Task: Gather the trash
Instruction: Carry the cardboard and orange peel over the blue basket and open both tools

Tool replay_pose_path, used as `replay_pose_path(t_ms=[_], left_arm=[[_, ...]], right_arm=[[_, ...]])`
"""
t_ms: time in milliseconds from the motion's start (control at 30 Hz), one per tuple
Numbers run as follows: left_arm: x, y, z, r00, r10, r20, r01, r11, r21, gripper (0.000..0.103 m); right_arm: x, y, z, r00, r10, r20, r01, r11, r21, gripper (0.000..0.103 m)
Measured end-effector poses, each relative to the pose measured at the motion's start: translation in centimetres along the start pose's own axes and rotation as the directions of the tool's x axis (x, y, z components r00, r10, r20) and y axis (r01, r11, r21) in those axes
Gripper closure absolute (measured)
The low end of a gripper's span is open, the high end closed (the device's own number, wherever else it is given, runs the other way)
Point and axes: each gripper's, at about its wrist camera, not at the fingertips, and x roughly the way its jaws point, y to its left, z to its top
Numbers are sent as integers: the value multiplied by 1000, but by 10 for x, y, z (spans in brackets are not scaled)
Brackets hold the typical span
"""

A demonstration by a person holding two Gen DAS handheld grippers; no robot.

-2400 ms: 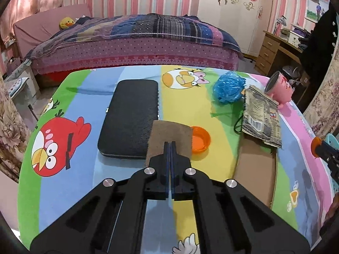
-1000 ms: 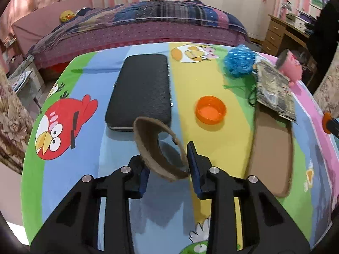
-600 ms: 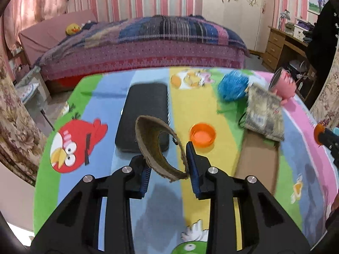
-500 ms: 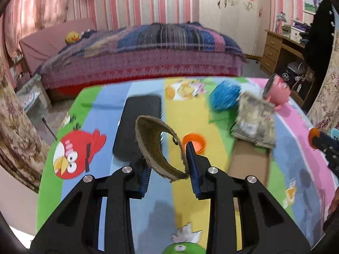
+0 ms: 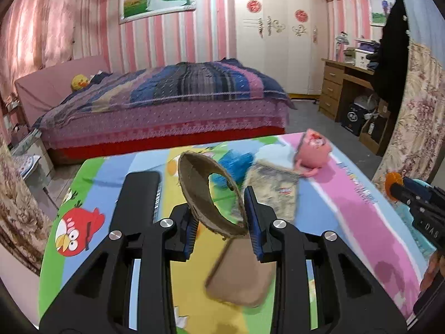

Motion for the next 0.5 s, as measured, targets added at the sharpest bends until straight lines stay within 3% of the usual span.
replay_pose_path(t_ms=[233,500], left_arm=[[-12,-40,9,996,-86,37,86,996,16,73],[-9,-94,4,983,-183,22,182,982,39,73]], right_arm=[[-38,-60,10,993,-101,61,98,993,61,67],[-68,-127,-6,975,-218,50,214,974,74,67]])
